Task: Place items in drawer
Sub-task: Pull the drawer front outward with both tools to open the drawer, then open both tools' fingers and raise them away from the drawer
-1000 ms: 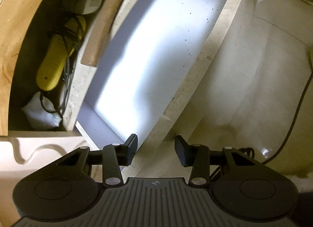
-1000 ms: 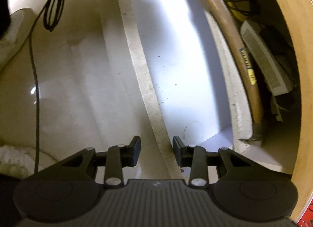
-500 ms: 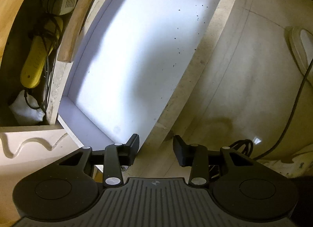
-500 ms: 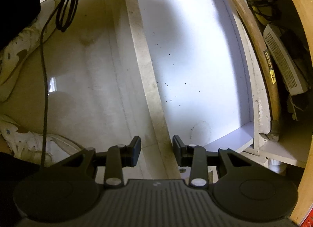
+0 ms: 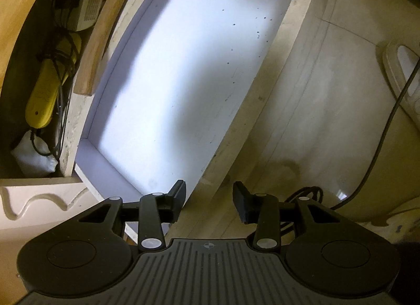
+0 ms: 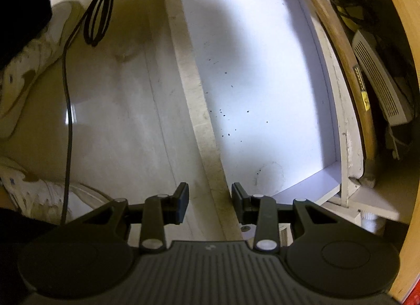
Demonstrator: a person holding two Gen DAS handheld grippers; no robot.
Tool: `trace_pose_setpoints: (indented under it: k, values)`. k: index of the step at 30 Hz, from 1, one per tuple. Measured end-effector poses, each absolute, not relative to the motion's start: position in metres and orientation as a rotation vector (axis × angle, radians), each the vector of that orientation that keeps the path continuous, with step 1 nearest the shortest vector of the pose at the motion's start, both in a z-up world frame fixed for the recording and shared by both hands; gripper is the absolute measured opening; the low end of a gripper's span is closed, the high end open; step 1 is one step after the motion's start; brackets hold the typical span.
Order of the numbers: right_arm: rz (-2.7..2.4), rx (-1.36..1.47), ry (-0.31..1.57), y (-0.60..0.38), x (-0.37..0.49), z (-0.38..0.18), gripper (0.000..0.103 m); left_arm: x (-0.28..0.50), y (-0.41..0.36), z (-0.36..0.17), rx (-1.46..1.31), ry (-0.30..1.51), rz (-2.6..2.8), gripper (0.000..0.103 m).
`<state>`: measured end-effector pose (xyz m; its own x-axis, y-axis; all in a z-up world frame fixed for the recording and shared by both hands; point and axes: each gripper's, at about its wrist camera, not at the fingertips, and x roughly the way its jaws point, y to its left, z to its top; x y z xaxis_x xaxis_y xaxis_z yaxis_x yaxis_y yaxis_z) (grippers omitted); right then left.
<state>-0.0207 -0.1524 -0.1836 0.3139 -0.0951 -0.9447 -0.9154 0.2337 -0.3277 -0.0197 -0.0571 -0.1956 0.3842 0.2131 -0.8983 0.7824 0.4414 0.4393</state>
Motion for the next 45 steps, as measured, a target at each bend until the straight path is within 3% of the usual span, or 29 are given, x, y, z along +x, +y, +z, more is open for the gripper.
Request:
trace_pose_setpoints:
  k: [1,2,3,7,16,25,45]
  values:
    - [0.754,-1.177,1.113,-0.154,-0.020,-0.181,0.066,-0.020,-0.060,-0.196,1.102,1.158,-0.473,0.050]
    - [0.740,-1.149,1.110,-0.155,-0.019,-0.179,0.094,-0.022,-0.063,-0.196,1.112,1.151,-0.470,0.064]
    - [0.733,-1.122,1.100,-0.155,-0.017,-0.176,0.103,-0.025,-0.066,-0.195,1.121,1.133,-0.465,0.073]
    - [0.732,-1.017,1.097,-0.157,-0.012,-0.166,0.102,-0.031,-0.074,-0.188,1.114,1.080,-0.454,0.083]
    - [0.728,-1.049,1.090,-0.151,-0.019,-0.165,0.102,-0.025,-0.067,-0.175,1.010,1.092,-0.398,0.084]
    - [0.617,-0.939,1.115,-0.153,-0.012,-0.152,0.102,-0.015,-0.060,-0.148,0.738,1.158,-0.288,0.084]
    - [0.163,-0.127,1.281,-0.200,0.022,-0.116,0.102,0.004,-0.023,-0.121,0.136,1.244,0.057,0.084]
